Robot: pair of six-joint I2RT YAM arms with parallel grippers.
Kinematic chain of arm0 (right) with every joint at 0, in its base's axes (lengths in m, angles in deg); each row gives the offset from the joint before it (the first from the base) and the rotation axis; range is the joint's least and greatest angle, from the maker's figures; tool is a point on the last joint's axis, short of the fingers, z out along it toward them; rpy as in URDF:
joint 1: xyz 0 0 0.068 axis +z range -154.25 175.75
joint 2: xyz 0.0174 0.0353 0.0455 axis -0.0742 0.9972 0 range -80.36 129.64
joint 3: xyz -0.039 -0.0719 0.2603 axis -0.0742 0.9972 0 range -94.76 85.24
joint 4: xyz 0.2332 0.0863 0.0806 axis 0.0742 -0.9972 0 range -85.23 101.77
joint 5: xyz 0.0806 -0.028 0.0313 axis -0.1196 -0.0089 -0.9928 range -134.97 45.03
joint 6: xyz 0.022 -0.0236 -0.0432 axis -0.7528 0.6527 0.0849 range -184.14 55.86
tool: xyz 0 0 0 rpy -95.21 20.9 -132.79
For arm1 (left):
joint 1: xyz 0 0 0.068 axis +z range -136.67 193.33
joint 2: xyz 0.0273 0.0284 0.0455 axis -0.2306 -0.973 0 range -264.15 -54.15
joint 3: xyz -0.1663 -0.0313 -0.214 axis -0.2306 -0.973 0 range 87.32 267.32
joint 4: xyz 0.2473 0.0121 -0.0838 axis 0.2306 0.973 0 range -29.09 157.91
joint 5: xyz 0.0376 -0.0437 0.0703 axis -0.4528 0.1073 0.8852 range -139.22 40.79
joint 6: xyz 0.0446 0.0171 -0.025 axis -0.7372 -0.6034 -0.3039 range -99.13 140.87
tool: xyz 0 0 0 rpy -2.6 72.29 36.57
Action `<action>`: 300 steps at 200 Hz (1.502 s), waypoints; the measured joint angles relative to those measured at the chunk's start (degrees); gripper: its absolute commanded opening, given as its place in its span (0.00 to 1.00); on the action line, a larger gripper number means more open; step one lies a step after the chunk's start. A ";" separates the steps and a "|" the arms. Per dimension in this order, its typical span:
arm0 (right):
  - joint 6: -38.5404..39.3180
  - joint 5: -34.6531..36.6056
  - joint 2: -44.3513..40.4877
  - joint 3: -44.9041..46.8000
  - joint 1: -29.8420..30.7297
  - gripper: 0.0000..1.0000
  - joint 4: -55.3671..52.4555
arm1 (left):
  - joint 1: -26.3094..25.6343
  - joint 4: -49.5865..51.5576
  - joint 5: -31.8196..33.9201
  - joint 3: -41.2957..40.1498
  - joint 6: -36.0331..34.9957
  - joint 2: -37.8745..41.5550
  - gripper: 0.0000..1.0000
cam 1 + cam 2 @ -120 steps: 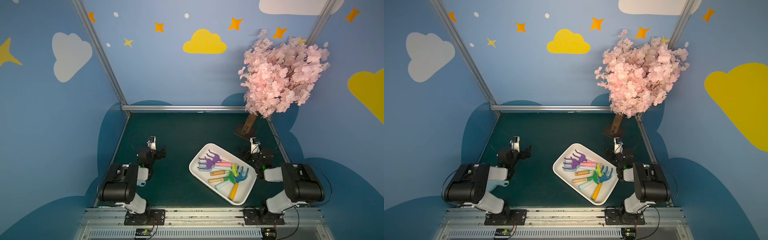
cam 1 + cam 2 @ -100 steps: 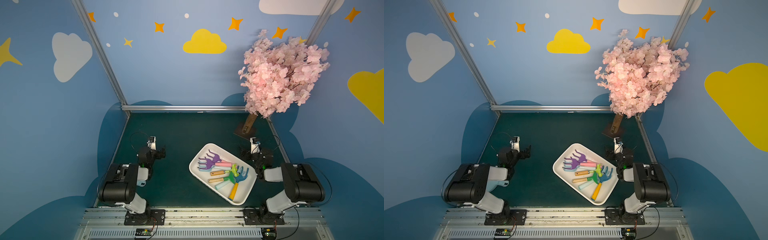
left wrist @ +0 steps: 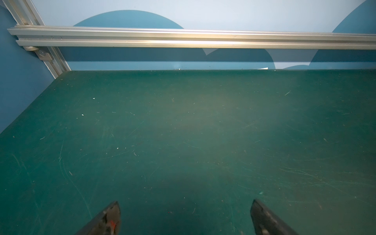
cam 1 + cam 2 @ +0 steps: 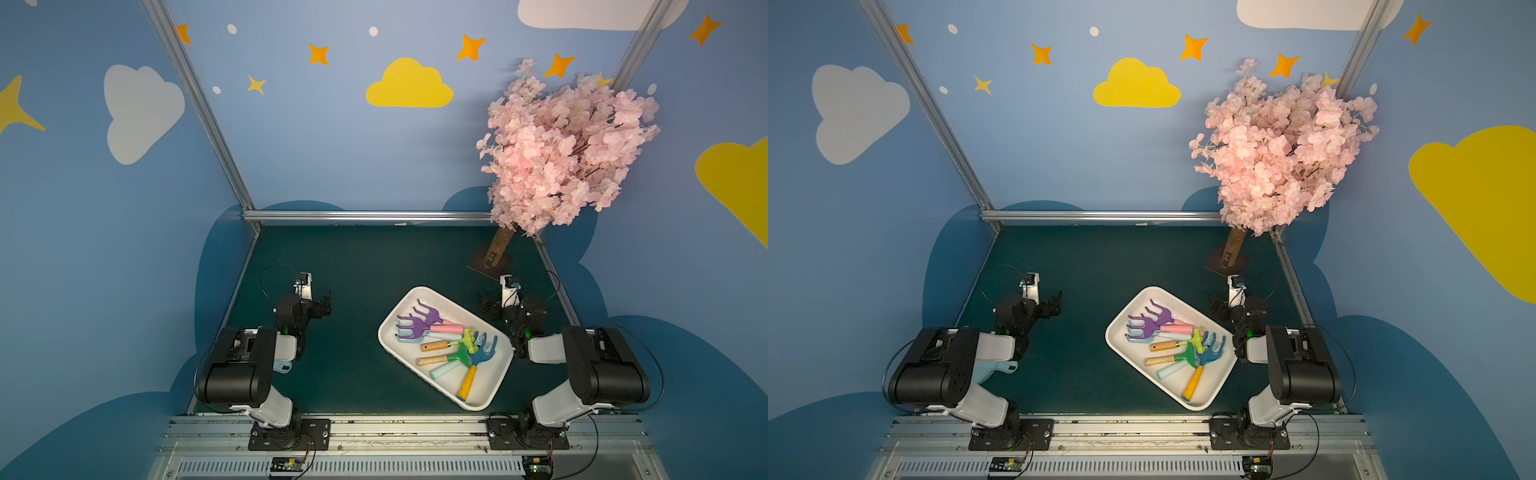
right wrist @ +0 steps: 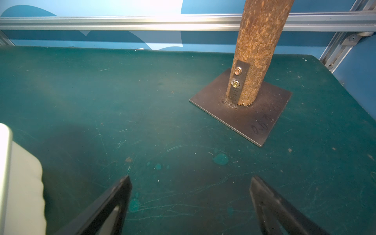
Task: Take the hand rake out of the storage box
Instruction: Move the storage box to the center of the board.
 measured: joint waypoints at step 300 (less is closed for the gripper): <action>-31.10 -1.05 -45.53 -7.69 -0.24 0.96 -65.94 | -32.46 51.43 -4.33 24.52 13.92 8.55 1.00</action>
